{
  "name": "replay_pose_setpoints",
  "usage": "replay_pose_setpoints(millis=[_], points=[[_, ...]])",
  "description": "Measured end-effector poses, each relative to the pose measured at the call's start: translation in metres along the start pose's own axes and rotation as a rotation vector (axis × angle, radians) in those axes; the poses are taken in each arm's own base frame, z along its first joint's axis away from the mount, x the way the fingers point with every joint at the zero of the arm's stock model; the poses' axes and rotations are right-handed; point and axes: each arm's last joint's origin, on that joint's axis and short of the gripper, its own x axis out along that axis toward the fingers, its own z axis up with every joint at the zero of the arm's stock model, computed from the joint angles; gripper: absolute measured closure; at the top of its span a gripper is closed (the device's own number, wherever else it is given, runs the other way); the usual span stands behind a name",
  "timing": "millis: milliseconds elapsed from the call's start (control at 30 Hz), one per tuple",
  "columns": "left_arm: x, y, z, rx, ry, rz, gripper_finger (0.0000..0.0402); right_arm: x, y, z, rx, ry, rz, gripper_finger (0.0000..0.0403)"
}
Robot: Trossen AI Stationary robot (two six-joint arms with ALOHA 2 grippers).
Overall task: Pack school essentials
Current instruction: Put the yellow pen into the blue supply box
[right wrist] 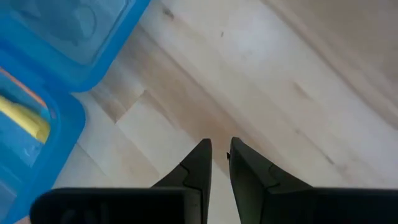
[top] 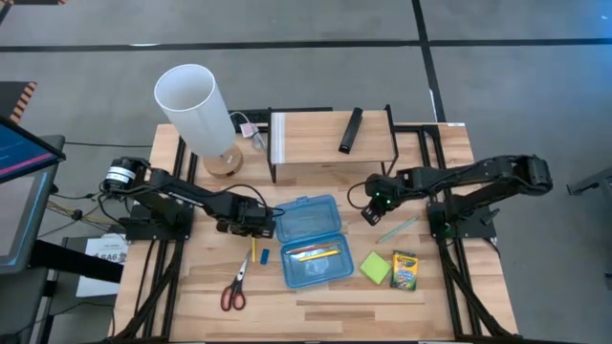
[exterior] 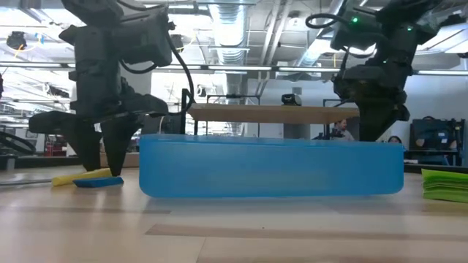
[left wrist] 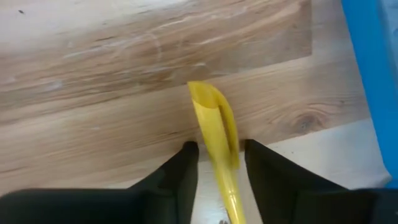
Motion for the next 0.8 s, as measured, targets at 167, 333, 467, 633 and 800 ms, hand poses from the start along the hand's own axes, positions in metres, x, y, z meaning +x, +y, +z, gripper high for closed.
replay_pose_setpoints(millis=[167,333,467,633,800], points=[[0.0,0.002,0.002,0.011,-0.016,0.016,0.0332,0.0,-0.006,0.006,0.009,-0.015,-0.003,0.0323],[0.0,0.002,0.002,0.036,-0.032,0.019,0.0377,0.0,-0.011,0.01,0.0,-0.008,0.008,0.0323],[-0.001,0.002,0.002,0.035,-0.041,0.016,0.0383,0.0,-0.014,0.012,-0.001,0.001,0.019,0.0323],[-0.003,0.003,0.004,0.026,-0.067,0.011,0.0383,-0.001,-0.018,0.015,0.0,-0.002,0.018,0.0323],[-0.011,0.005,0.005,0.014,-0.108,-0.008,0.039,-0.001,-0.023,0.019,0.016,0.002,0.029,0.0323]])
